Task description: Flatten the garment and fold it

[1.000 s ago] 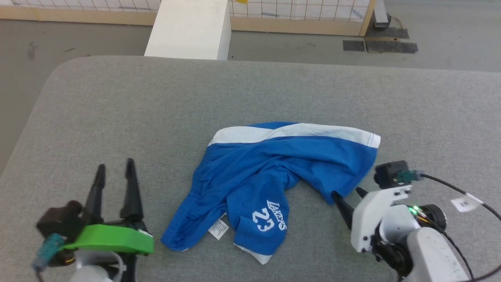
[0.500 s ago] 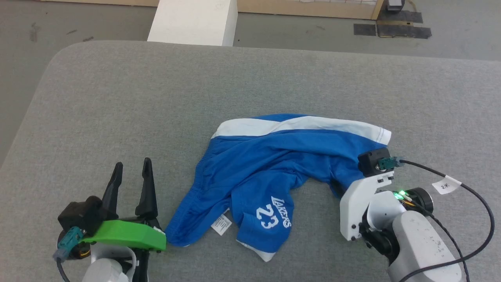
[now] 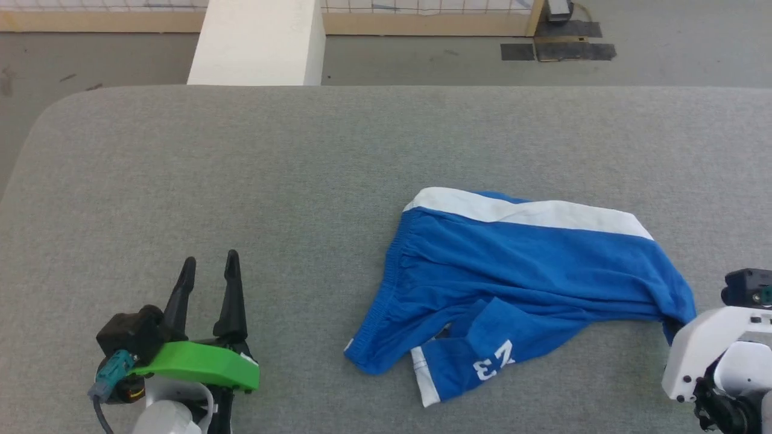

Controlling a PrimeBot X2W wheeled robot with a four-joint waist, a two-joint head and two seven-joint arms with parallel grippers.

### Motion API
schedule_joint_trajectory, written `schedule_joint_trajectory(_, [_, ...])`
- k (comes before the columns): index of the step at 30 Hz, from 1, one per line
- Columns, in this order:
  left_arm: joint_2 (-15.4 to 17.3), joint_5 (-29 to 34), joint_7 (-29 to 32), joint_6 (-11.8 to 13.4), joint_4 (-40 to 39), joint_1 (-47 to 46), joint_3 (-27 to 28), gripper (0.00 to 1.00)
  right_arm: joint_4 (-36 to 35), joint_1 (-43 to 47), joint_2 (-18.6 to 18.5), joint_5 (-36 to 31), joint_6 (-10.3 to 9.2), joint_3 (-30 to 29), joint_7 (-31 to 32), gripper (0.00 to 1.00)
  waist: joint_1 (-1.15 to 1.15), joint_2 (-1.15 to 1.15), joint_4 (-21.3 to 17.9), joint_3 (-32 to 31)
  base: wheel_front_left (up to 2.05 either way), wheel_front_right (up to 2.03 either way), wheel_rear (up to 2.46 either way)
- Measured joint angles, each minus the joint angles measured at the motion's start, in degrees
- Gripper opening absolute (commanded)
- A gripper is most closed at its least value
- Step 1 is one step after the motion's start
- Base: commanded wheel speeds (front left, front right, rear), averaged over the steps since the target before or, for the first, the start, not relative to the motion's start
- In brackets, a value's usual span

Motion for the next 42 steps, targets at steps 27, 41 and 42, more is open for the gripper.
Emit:
schedule_joint_trajectory(27, [0.5,1.0,40.0,-2.5,23.7,-34.3,-19.4,1.00,0.1,-3.2,1.5,10.7,-0.01,-5.5,-16.6,1.00,0.00,0.00,-10.5,5.6,0.00,0.00,0.00])
schedule_joint_trajectory(41, [0.6,-1.7,32.2,-3.0,24.9,-34.3,-20.2,0.00,-0.6,-3.8,1.5,9.3,-0.01,-5.2,-17.5,1.00,0.00,0.00,-12.0,7.7,0.00,0.00,0.00])
schedule_joint_trajectory(42, [0.6,-2.8,31.1,-3.0,23.6,-33.6,-19.7,0.00,-1.4,-4.3,1.5,9.0,-0.01,-4.6,-17.5,1.00,0.00,0.00,-11.8,7.6,0.00,0.00,0.00])
